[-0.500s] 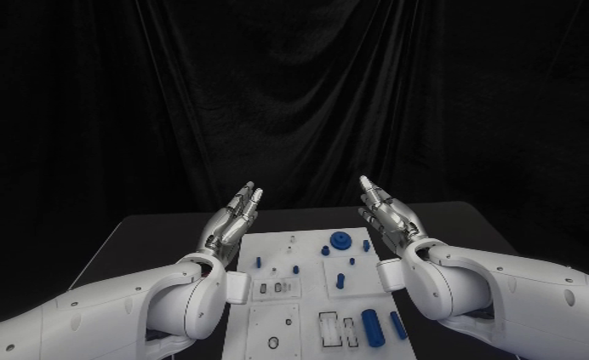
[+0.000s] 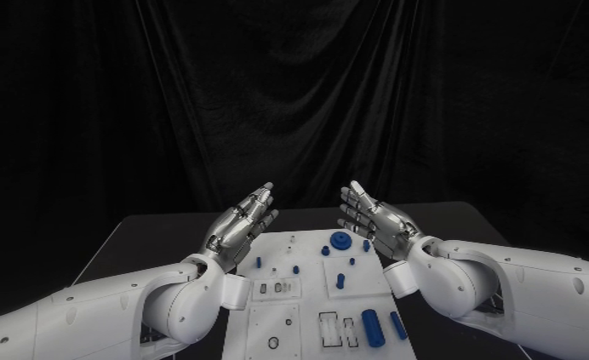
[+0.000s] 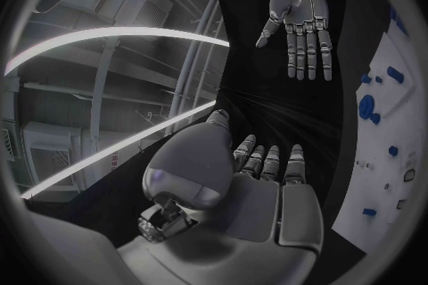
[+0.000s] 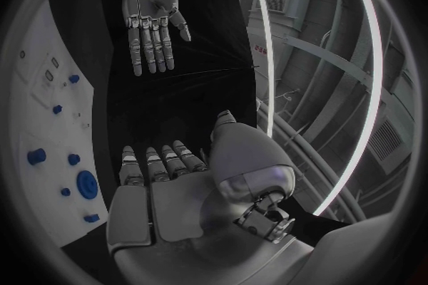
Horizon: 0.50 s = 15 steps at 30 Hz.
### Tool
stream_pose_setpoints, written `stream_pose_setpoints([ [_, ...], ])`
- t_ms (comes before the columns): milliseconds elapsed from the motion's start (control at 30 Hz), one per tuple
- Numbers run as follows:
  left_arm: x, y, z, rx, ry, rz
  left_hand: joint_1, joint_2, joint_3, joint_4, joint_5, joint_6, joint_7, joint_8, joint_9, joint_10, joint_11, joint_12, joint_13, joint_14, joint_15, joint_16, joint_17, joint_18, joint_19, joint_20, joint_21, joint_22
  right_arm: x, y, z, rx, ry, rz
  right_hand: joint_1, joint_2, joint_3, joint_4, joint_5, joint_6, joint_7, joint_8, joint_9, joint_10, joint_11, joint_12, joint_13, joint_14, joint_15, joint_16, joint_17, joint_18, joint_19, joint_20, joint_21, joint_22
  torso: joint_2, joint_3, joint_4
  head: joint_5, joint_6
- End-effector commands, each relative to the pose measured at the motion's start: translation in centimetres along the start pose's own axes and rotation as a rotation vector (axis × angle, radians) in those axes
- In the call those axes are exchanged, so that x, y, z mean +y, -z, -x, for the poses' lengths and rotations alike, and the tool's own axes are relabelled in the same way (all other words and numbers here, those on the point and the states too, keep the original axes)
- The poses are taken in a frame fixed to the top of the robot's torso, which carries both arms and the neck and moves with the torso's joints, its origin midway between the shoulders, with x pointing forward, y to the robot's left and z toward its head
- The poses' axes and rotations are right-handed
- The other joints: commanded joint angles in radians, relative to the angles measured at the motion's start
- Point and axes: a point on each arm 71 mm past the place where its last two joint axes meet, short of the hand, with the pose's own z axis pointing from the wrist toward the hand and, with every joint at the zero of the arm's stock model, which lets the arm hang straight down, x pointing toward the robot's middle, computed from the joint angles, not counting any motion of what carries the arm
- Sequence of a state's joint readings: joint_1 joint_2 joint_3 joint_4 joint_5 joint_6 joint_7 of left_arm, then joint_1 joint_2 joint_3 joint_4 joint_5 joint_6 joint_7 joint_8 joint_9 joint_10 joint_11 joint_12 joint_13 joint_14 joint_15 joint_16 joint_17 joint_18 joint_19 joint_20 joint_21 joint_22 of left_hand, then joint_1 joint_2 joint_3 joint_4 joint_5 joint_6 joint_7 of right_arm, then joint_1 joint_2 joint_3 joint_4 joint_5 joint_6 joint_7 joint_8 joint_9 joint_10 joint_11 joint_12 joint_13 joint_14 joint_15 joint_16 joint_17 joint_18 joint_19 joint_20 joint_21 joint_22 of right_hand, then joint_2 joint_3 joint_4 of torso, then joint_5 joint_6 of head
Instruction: Assemble the parts on the task board
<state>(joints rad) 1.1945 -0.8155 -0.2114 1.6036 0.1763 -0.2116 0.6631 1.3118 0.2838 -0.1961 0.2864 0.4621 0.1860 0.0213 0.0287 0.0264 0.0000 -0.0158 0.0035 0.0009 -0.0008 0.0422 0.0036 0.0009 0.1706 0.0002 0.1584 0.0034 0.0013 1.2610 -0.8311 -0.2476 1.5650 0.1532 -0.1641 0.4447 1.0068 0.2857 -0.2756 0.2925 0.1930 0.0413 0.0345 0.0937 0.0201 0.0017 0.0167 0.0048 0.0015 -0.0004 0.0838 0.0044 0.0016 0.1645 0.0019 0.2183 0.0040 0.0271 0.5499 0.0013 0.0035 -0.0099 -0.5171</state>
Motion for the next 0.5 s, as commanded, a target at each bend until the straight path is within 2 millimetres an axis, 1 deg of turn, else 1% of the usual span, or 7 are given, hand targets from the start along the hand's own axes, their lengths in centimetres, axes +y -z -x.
stream_pose_setpoints([
  [33,-1.2,0.0,1.2,0.081,0.060,-0.110,0.051,-0.006,0.013,-0.013,0.063,0.019,0.004,0.010,0.004,0.002,0.011,-0.003,0.000,0.001,0.016,-0.004,-0.001,0.008,0.001,0.011,-0.002,0.000,0.6,0.6,1.4,0.117,-0.097,0.018,0.013,0.000,-0.008,-0.001,0.008,0.004,0.007,0.012,0.002,-0.002,0.012,-0.005,-0.001,0.000,0.016,-0.004,-0.002,0.016,-0.002,0.012,-0.004,-0.027,0.006,-0.0014,0.0040,0.002,-0.078],
  [100,-1.2,-0.1,1.3,0.093,0.050,-0.111,0.097,-0.009,0.029,-0.043,0.124,0.070,0.022,0.028,0.011,0.026,0.027,0.006,0.009,0.003,0.043,-0.001,0.001,0.007,0.019,0.033,0.016,0.014,0.7,0.8,1.7,0.116,-0.098,0.021,0.019,-0.001,-0.009,-0.001,0.013,0.007,0.009,0.018,0.003,-0.002,0.014,-0.005,-0.001,0.000,0.021,-0.004,-0.002,0.017,0.000,0.014,-0.002,-0.025,0.010,0.0003,0.0027,0.006,-0.079],
  [200,-1.3,0.0,1.4,0.103,0.035,-0.117,0.133,-0.015,0.055,-0.082,0.171,0.113,0.044,0.046,0.017,0.071,0.055,0.025,0.022,0.015,0.046,0.011,0.009,0.008,0.025,0.041,0.020,0.017,0.9,1.0,2.0,0.115,-0.100,0.023,0.032,-0.001,-0.010,-0.001,0.022,0.015,0.009,0.035,0.006,-0.001,0.024,-0.002,0.000,0.000,0.036,-0.004,-0.002,0.017,0.007,0.022,0.004,-0.021,0.014,0.0003,0.0018,0.018,-0.087],
  [300,-1.4,0.1,1.7,0.104,0.026,-0.125,0.143,-0.023,0.077,-0.090,0.187,0.127,0.054,0.055,0.019,0.096,0.075,0.054,0.030,0.022,0.042,0.017,0.012,0.011,0.042,0.045,0.032,0.025,1.0,1.0,2.3,0.123,-0.103,0.022,0.052,-0.002,-0.012,-0.001,0.034,0.029,0.013,0.057,0.009,0.001,0.042,0.011,0.004,0.001,0.065,-0.004,-0.001,0.016,0.022,0.039,0.014,-0.014,0.020,-0.0011,0.0066,0.019,-0.090],
  [400,-1.7,0.5,2.2,0.097,0.017,-0.130,0.144,-0.026,0.082,-0.091,0.190,0.130,0.055,0.057,0.019,0.096,0.076,0.059,0.030,0.023,0.042,0.018,0.012,0.011,0.048,0.047,0.035,0.027,1.2,0.9,2.5,0.133,-0.099,0.024,0.095,-0.004,-0.007,-0.003,0.068,0.035,0.005,0.067,0.009,0.012,0.083,0.050,0.014,0.012,0.076,0.009,0.006,0.016,0.040,0.053,0.025,-0.008,0.030,0.0009,0.0153,0.011,-0.091],
  [433,-1.7,0.6,2.3,0.093,0.014,-0.133,0.145,-0.028,0.084,-0.092,0.193,0.132,0.055,0.058,0.019,0.096,0.076,0.060,0.030,0.023,0.043,0.018,0.012,0.011,0.049,0.048,0.036,0.027,1.3,1.0,2.5,0.136,-0.095,0.024,0.095,-0.004,-0.007,-0.003,0.068,0.035,0.005,0.067,0.009,0.012,0.083,0.050,0.014,0.012,0.076,0.009,0.006,0.016,0.040,0.053,0.025,-0.008,0.032,0.0011,0.0160,0.010,-0.092],
  [500,-1.9,0.9,2.6,0.086,0.009,-0.136,0.147,-0.030,0.094,-0.095,0.201,0.138,0.056,0.062,0.020,0.098,0.078,0.070,0.031,0.027,0.047,0.021,0.014,0.011,0.056,0.054,0.040,0.030,1.4,1.1,2.6,0.145,-0.083,0.025,0.110,-0.005,-0.008,-0.003,0.077,0.033,-0.007,0.068,0.009,0.018,0.105,0.073,0.018,0.022,0.085,0.017,0.010,0.017,0.050,0.066,0.030,-0.006,0.038,0.0014,0.0185,0.009,-0.093],
])
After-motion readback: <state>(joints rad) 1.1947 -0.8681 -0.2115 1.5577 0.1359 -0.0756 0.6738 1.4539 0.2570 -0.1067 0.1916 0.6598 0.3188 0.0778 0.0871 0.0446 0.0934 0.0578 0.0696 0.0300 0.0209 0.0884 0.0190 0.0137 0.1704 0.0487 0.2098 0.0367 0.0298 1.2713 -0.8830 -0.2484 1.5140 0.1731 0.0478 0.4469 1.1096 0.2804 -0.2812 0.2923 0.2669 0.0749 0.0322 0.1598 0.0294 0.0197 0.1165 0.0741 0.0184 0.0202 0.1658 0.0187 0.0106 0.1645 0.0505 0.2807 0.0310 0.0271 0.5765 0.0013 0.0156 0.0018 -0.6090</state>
